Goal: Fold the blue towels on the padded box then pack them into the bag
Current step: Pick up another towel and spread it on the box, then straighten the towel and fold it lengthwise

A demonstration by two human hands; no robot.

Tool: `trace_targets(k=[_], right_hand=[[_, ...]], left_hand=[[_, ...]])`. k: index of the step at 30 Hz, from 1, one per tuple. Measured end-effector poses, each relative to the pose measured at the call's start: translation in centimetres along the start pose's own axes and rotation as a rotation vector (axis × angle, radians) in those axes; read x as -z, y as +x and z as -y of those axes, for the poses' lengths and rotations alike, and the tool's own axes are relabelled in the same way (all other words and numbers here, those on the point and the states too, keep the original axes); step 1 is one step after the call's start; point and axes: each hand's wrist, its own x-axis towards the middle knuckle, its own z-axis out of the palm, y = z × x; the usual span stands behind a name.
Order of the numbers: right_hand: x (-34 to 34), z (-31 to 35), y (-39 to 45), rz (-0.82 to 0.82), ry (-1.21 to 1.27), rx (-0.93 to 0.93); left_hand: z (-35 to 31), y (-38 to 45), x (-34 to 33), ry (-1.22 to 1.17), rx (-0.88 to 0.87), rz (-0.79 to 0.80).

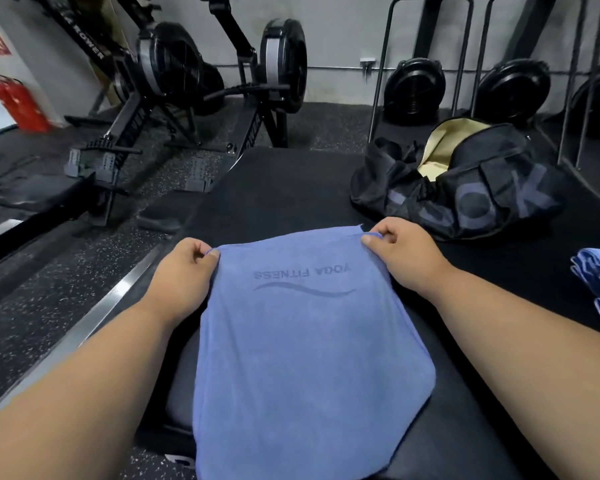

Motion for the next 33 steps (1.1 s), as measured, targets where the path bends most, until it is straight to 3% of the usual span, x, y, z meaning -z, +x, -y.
trace_targets(k=[4,9,18,23,33], right_hand=[[-0.2,1.9,1.8,0.039,-0.064,0.123],[-1.7,1.4,5.7,0.157,-0.219,0.026],[-3.1,1.4,8.8,0.227,-0.501,-0.003],[-3.2,0.8,8.8,0.206,-0.471,0.0],[-3.2,0.5,8.0,0.156,-0.397,-0.007]], left_hand=[[-0.5,2.0,0.6,0.122,-0.01,0.051],[-0.7,3.9,-0.3,0.2,0.057,0.079],[-0.8,3.2,-1.3,0.299,0.1,-0.078],[-0.8,2.1,-1.7,0.358,0.062,-0.098],[0.0,2.4,-0.1,0.249,0.036,0.051]])
